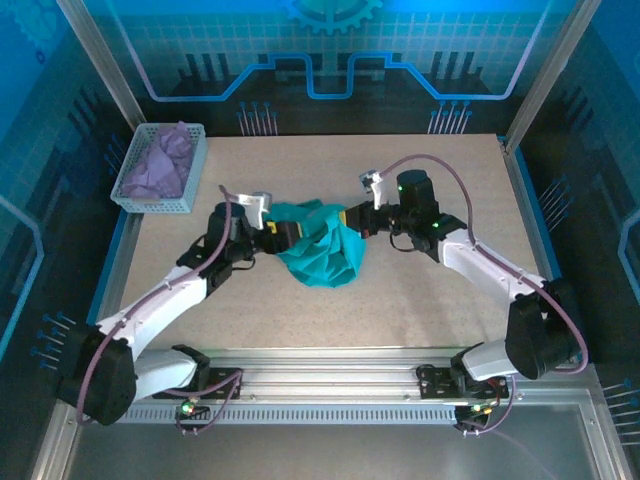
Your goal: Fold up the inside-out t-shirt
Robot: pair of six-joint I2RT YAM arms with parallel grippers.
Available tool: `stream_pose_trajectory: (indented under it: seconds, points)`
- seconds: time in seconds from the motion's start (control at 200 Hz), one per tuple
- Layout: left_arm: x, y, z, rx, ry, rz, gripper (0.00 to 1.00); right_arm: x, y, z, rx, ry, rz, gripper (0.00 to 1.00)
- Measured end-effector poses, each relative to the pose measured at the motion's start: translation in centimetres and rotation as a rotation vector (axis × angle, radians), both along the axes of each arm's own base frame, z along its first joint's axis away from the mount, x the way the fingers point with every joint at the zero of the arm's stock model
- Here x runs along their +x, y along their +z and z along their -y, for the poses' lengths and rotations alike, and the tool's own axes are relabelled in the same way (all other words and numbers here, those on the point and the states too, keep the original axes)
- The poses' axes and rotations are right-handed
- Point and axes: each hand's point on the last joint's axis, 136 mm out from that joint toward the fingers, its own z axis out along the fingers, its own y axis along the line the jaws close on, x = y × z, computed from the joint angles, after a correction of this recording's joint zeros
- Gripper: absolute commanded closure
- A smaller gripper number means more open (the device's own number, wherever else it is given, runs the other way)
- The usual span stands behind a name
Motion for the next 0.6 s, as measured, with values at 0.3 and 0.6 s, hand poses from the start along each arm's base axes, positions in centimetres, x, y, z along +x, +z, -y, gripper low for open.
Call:
stream_pose_trajectory:
  seconds: [0.3,0.6]
  points:
    - [-1.5,-2.7,6.6,0.098,-0.277,0.065,0.43,0.7,-0.4,-0.7,0.007,0.028,-0.028,1.0]
    - [1.1,-2.7,8.1,0.146,-0.293,0.133,0.91,0.8,-0.6,-0.2,0.007,0.022,-0.046,1.0]
